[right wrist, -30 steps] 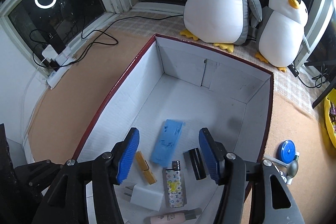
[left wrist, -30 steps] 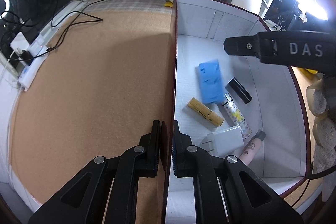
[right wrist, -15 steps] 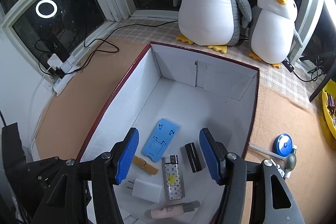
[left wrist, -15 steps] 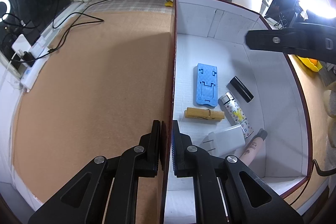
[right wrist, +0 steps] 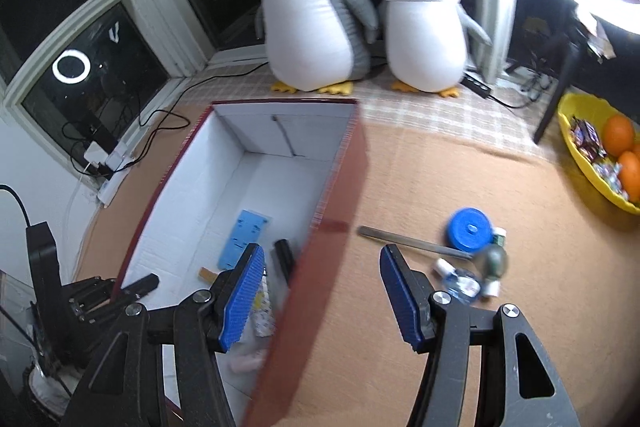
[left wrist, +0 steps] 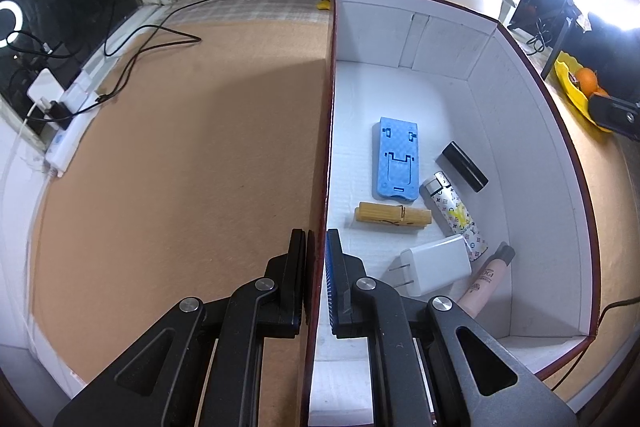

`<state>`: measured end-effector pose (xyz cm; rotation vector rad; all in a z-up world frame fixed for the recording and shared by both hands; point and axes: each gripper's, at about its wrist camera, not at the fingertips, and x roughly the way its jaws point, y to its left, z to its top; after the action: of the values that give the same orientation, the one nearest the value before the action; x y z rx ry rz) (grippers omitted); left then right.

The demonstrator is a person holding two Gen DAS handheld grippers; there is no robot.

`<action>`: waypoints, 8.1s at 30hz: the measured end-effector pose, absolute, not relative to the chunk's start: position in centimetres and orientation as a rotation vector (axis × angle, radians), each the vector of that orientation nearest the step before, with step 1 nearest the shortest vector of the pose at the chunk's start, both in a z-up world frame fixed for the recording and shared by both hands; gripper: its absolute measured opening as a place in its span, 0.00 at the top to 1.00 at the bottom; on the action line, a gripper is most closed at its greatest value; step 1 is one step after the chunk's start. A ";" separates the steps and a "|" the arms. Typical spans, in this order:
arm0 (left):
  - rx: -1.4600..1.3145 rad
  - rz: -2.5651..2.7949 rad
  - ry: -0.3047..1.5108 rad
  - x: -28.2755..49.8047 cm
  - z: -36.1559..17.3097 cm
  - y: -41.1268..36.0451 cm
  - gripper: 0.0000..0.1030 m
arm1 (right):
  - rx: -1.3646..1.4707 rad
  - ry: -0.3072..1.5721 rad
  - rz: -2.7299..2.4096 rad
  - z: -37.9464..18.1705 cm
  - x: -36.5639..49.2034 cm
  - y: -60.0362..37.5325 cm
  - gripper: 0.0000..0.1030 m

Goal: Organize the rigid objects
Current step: 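Move the right gripper to the green-and-white tube and grasp it, then carry the green tube over the white box and open the right gripper, then move the right gripper to the blue round tape measure and grasp it, then carry the blue tape measure into the box and open the right gripper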

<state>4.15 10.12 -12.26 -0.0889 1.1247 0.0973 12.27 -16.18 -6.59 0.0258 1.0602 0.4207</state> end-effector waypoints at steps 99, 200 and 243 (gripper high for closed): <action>-0.103 0.126 1.122 3.8 -12.0 10.0 0.92 | -0.058 1.029 0.382 -4.8 11.8 -17.2 0.87; -0.058 0.200 1.201 4.6 -12.7 9.5 0.90 | -0.174 1.196 0.237 -17.3 21.9 -21.4 0.50; -0.116 0.140 1.121 3.1 -11.7 10.3 0.92 | -0.165 0.995 0.345 -6.1 13.6 -16.7 0.55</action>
<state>3.12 10.25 -11.66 -0.1160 1.1206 0.1397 13.60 -16.68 -6.05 -0.1651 0.9949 0.3454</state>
